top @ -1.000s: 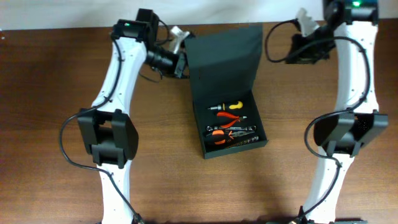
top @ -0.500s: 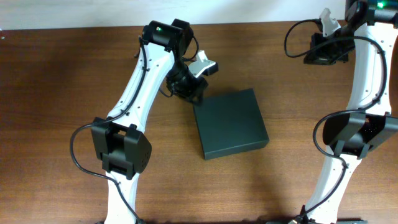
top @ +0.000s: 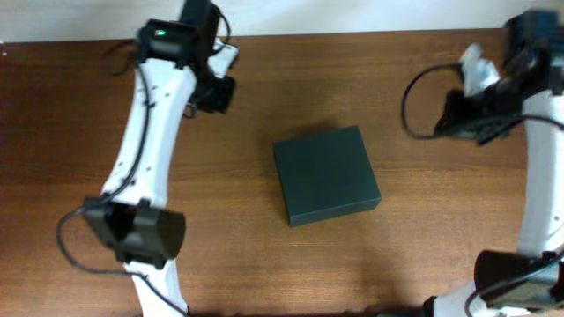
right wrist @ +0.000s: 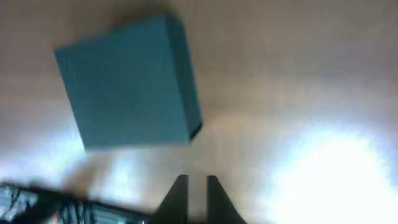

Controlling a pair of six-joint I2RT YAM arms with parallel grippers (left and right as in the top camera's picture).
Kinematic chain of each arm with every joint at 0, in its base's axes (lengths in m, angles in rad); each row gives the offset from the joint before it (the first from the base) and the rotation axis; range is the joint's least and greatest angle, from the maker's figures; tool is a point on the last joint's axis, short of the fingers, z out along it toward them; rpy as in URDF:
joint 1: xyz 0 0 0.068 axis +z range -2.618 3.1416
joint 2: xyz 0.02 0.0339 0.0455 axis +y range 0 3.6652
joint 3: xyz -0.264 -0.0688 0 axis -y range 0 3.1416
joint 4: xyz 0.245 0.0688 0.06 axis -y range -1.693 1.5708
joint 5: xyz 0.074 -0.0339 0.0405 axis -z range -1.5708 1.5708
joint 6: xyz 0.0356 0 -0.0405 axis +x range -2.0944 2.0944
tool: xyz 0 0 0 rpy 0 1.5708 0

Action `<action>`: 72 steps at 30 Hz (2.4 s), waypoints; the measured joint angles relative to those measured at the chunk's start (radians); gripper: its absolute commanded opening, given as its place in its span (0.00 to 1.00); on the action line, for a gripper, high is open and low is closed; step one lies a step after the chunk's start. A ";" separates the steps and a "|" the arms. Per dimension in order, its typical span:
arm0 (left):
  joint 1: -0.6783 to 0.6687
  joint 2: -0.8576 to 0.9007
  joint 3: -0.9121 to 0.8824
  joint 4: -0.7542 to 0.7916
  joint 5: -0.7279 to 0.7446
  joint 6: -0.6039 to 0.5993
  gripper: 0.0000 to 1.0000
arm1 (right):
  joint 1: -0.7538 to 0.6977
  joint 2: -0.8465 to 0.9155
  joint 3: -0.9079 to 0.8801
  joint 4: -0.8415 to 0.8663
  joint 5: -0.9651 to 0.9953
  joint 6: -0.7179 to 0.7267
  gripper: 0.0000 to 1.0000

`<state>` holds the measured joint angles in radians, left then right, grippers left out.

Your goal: Pack container

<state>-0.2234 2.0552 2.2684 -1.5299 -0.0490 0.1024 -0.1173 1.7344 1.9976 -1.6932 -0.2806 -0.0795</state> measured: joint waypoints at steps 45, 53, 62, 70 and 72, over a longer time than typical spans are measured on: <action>0.182 -0.142 0.002 0.000 -0.046 -0.035 0.11 | 0.005 0.032 -0.365 0.541 0.232 0.072 0.17; 0.227 -0.317 -0.154 0.048 0.043 0.010 0.11 | -0.140 -0.311 -0.525 0.536 0.267 0.061 0.24; 0.227 -0.901 -0.905 0.460 0.055 0.029 0.18 | -0.073 -0.883 -0.957 0.613 0.284 0.079 0.47; 0.227 -1.148 -1.320 0.647 0.045 0.040 0.99 | -0.064 -0.954 -1.069 0.597 0.303 0.090 0.99; 0.227 -1.148 -1.330 0.650 0.039 0.039 0.99 | -0.064 -0.930 -1.077 0.597 0.304 0.091 0.99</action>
<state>0.0032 0.9073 0.9386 -0.8795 -0.0105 0.1417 -0.1810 0.8040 0.9211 -1.0962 0.0231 0.0113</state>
